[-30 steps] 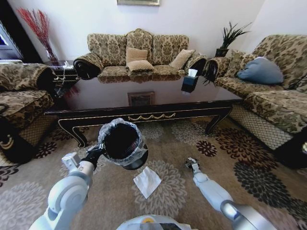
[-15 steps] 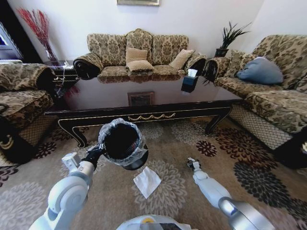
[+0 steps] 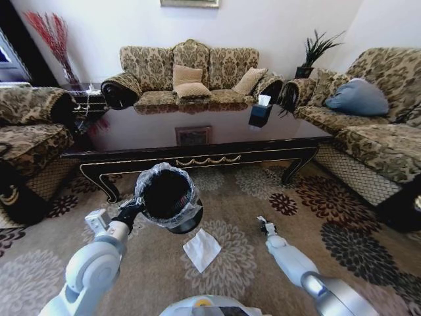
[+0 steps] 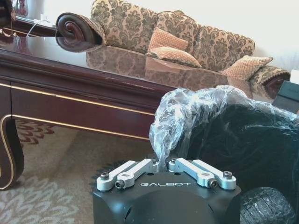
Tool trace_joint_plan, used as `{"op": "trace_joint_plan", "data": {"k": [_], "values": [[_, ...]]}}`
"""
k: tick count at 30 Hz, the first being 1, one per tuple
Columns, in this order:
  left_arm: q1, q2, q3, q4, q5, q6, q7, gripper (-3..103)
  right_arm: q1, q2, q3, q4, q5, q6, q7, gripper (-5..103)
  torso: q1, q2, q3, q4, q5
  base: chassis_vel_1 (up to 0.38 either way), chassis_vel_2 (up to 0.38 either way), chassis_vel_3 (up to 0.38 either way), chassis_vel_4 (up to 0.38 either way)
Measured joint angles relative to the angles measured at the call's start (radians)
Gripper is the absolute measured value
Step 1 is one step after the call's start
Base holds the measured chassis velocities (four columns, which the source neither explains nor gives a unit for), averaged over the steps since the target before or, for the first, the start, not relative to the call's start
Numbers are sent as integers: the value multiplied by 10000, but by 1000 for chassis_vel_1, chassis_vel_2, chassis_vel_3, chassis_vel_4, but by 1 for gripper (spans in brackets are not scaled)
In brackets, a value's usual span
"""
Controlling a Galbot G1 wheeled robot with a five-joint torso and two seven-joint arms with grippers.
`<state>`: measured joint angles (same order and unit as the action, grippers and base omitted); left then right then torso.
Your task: Move to the front of the table and pick up the trash from the floor, then place it into the trash bin.
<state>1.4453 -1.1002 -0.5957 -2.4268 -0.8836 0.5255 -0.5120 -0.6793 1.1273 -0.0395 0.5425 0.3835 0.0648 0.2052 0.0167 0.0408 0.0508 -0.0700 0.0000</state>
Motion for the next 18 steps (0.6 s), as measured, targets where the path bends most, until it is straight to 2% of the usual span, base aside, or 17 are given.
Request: {"op": "trace_joint_plan", "data": {"k": [2,8,11,12,16,18], "values": [[-6,4,19,0,5,0,0,3,-42,-138,41,116,26,142,-82,1,-1,0,0,3,0,0,0,0,0],[-25,-12,102,48,32,-9,0,3,-178,-302,79,397,109,705,-525,0,0,-1,0,2,2,0,0,0,0],[-25,-12,144,107,52,-26,2,3,-511,-638,104,1249,497,1301,-1075,0,0,0,0,6,2,0,0,0,0],[-25,-12,144,107,52,-26,2,3,-511,-638,104,1249,497,1301,-1075,0,0,0,0,6,2,0,0,0,0],[4,62,411,374,150,-153,11,3,-1556,-1590,108,3702,850,2735,-2103,0,-1,-1,-1,0,2,0,0,0,0],[2,79,477,462,192,-202,23,3,-1748,-1791,145,4228,884,2937,-2245,0,-1,-1,0,-2,5,0,0,0,0]]}}
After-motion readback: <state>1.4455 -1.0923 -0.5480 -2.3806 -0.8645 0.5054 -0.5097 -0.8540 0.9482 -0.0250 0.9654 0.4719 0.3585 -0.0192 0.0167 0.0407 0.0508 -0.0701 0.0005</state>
